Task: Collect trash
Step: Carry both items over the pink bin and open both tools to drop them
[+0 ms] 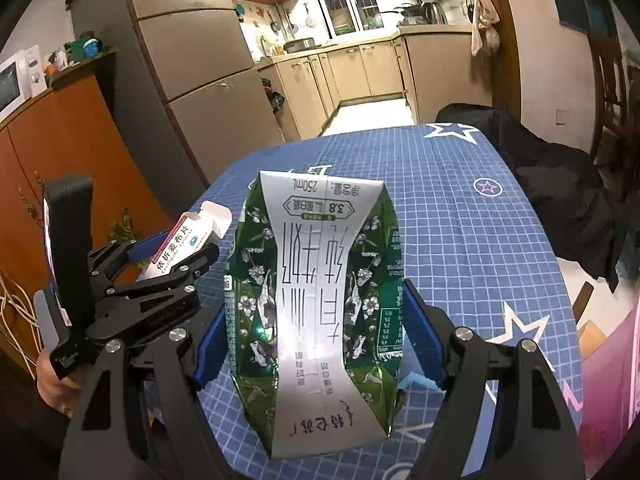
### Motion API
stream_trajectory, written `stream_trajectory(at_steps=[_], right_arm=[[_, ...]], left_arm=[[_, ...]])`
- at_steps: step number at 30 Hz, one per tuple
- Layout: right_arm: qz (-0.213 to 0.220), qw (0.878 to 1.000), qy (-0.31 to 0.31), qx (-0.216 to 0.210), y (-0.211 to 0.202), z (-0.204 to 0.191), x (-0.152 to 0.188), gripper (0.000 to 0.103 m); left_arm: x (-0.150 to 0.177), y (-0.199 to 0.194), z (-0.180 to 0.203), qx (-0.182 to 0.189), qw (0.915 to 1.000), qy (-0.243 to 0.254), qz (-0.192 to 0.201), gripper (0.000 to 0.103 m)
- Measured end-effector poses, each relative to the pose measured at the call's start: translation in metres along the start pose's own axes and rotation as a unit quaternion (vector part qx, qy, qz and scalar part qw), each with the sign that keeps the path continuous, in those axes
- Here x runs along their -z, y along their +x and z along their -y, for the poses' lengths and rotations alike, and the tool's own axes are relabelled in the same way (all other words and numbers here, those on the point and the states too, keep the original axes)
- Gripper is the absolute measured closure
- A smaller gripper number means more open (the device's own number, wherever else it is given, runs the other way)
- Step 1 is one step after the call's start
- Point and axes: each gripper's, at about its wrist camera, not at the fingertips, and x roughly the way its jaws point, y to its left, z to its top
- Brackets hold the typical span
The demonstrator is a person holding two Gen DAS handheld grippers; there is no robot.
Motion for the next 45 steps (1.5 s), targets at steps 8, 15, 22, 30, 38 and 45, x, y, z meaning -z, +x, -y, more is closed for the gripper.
stream_trajectory(at_steps=[8,15,22,30,38,45], right_arm=[[0.026,1.0,-0.006,0.014,-0.023,0.004,-0.003,0.03],[0.063,0.997,0.005,0.038,-0.062,0.024,-0.004,0.03],[0.096,0.992,0.025,0.082,-0.103,0.057,0.001,0.03],[0.126,0.98,0.053,0.142,-0.159,0.107,0.016,0.03],[0.14,0.968,0.067,0.195,-0.207,0.152,0.034,0.03],[0.144,0.961,0.076,0.226,-0.231,0.18,0.049,0.03]], left_arm=[[-0.006,-0.032,0.015,-0.004,0.9994,0.017,0.028,0.037],[-0.017,-0.048,0.045,0.01,0.9979,0.043,0.047,0.037],[-0.035,-0.066,0.098,0.044,0.993,0.083,0.071,0.037],[-0.052,-0.087,0.178,0.096,0.9802,0.14,0.102,0.037],[-0.055,-0.103,0.255,0.142,0.9636,0.192,0.12,0.037],[-0.056,-0.113,0.313,0.177,0.9488,0.229,0.127,0.037]])
